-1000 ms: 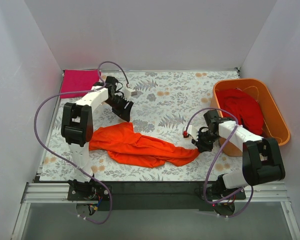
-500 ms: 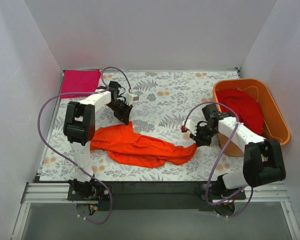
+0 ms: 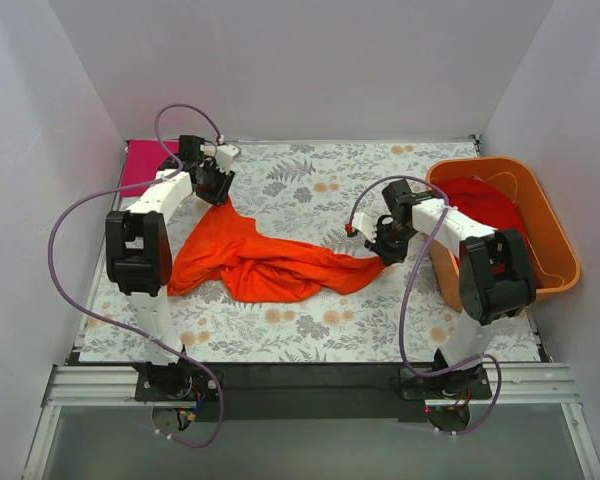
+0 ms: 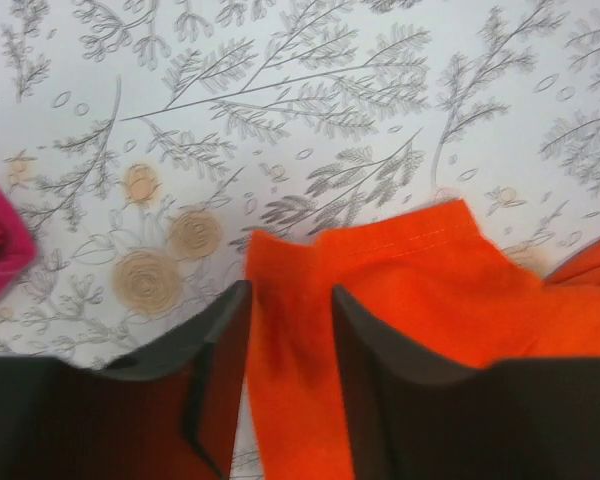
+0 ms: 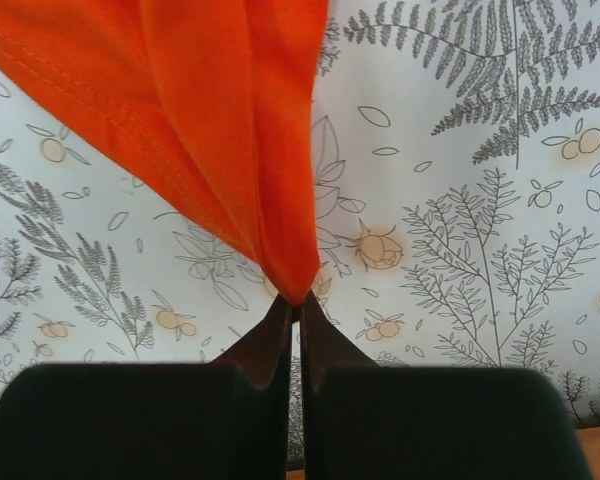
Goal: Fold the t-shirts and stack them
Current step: Flatten the tshirt out
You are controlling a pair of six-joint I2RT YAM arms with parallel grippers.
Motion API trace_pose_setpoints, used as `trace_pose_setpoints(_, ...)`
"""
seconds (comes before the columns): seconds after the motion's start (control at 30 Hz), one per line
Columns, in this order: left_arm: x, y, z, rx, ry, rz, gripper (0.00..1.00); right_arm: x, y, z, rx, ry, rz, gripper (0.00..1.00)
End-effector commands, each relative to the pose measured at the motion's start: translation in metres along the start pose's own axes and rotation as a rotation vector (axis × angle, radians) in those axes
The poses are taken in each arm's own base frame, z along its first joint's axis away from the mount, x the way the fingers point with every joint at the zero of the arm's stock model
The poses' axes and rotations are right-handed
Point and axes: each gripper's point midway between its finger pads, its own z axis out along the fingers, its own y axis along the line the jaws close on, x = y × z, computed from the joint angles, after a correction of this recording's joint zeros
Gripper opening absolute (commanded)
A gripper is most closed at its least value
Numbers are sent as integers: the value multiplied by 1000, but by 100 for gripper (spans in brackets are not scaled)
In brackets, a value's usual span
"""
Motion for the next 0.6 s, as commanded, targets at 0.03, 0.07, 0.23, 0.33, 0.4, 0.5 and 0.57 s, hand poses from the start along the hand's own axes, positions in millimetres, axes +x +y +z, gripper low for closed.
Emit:
trace_pose_setpoints(0.03,-42,-23,-9,46,-123,106,49,-1,-12,-8,20,46,12,1)
trace_pose_setpoints(0.07,-43,-18,-11,14,-117,97,54,-1,-11,-9,16,49,12,1)
trace_pose_setpoints(0.23,-30,21,-5,-74,-61,-8,54,-1,-6,-10,5,38,15,1)
trace_pose_setpoints(0.33,-26,34,5,-103,-21,-62,52,-1,-4,-8,-3,38,25,1)
trace_pose_setpoints(0.4,-26,40,8,-123,-2,-87,50,-1,-2,-7,-12,38,29,1)
trace_pose_setpoints(0.5,-12,38,16,-113,50,-105,47,-2,-4,-9,-6,38,29,1)
trace_pose_setpoints(0.57,-2,38,20,-107,82,-116,43,-2,-4,-10,-6,38,29,1)
